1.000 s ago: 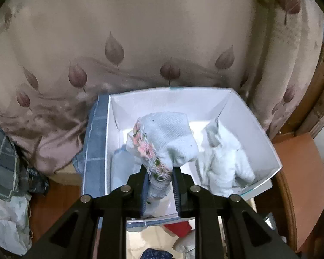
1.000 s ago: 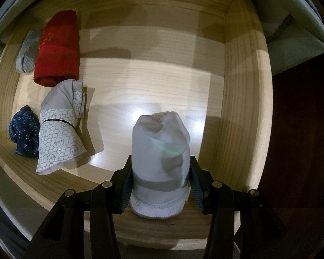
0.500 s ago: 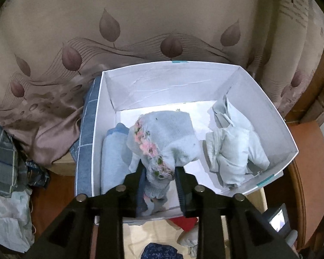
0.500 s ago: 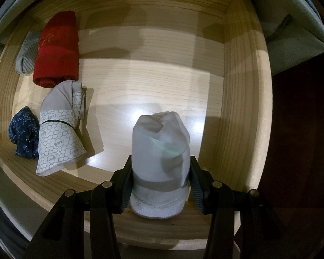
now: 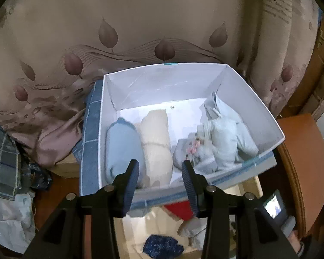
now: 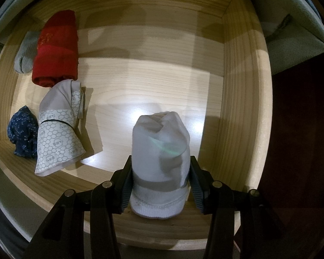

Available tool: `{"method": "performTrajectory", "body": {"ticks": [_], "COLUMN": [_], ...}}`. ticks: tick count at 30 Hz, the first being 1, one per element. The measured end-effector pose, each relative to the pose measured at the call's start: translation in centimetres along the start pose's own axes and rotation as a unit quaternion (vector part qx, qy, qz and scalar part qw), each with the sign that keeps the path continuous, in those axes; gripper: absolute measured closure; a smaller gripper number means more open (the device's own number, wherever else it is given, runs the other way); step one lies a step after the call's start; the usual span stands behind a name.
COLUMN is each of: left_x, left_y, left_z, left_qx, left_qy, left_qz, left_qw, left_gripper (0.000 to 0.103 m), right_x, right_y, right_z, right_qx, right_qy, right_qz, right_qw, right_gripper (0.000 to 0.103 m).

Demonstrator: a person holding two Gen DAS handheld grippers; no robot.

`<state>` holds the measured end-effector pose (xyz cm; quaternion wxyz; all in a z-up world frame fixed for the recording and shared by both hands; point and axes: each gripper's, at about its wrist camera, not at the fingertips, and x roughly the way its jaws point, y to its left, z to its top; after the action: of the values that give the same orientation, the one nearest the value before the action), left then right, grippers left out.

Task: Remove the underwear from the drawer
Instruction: 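Move the left gripper back over the drawer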

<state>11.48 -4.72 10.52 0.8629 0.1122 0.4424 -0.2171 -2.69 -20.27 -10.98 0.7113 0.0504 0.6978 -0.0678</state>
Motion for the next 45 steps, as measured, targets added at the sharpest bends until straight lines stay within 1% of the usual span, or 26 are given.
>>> {"method": "performTrajectory", "body": {"ticks": [4,5,6,7,11,17,19,22,24,31,34,39,45], "left_x": [-1.0,-1.2,-1.3,-1.4,-1.1,1.2,2.3,3.6,4.4,6.5,6.8,6.0,5.8], "left_y": [0.2,0.3,0.5,0.7,1.7,3.4,3.5,3.3,3.1,2.8,2.6,2.3,2.2], "left_z": [-2.0,-2.6,-3.5,-4.2,-7.0,-11.8,-13.4,-15.4,-16.4,-19.2,-19.7,-19.8,-19.7], "left_qx": [0.007,0.007,0.005,0.002,-0.012,-0.07,-0.088,-0.102,-0.109,-0.133,-0.133,-0.125,-0.122], "left_qy": [0.003,0.005,0.008,0.009,0.021,0.048,0.063,0.079,0.088,0.11,0.112,0.077,0.072], "left_qz": [0.005,0.005,0.008,0.011,0.025,0.041,0.057,0.068,0.067,0.069,0.08,0.093,0.095], "left_qw": [1.0,1.0,0.9999,0.9999,0.9994,0.9956,0.9925,0.9894,0.9879,0.9825,0.9816,0.9848,0.9854], "left_gripper": [0.06,0.058,0.055,0.054,0.054,0.054,0.054,0.054,0.054,0.054,0.054,0.054,0.054], "right_x": [-0.1,-0.2,-0.3,-0.3,-0.3,-0.4,-0.4,0.0,-0.1,-0.2,-0.3,-0.6,-0.9], "right_y": [0.1,0.1,0.2,0.1,0.2,0.1,-0.1,0.7,0.5,-0.5,-1.1,-2.2,-2.6], "right_z": [0.1,0.2,0.2,0.2,0.2,0.4,0.5,-0.4,-0.4,-0.3,-0.5,-0.6,-0.7], "right_qx": [0.001,0.001,0.001,0.001,0.002,0.002,0.002,0.005,0.006,0.011,0.013,0.016,0.018], "right_qy": [0.001,0.001,0.001,0.001,0.001,0.0,-0.001,-0.002,-0.003,-0.007,-0.009,-0.012,-0.017], "right_qz": [-0.002,-0.002,-0.003,-0.003,-0.003,-0.001,-0.001,-0.002,-0.001,0.003,0.006,0.008,0.008], "right_qw": [1.0,1.0,1.0,1.0,1.0,1.0,1.0,1.0,1.0,1.0,1.0,1.0,1.0], "right_gripper": [0.058,0.058,0.058,0.058,0.058,0.058,0.058,0.058,0.059,0.06,0.061,0.061,0.061]}}
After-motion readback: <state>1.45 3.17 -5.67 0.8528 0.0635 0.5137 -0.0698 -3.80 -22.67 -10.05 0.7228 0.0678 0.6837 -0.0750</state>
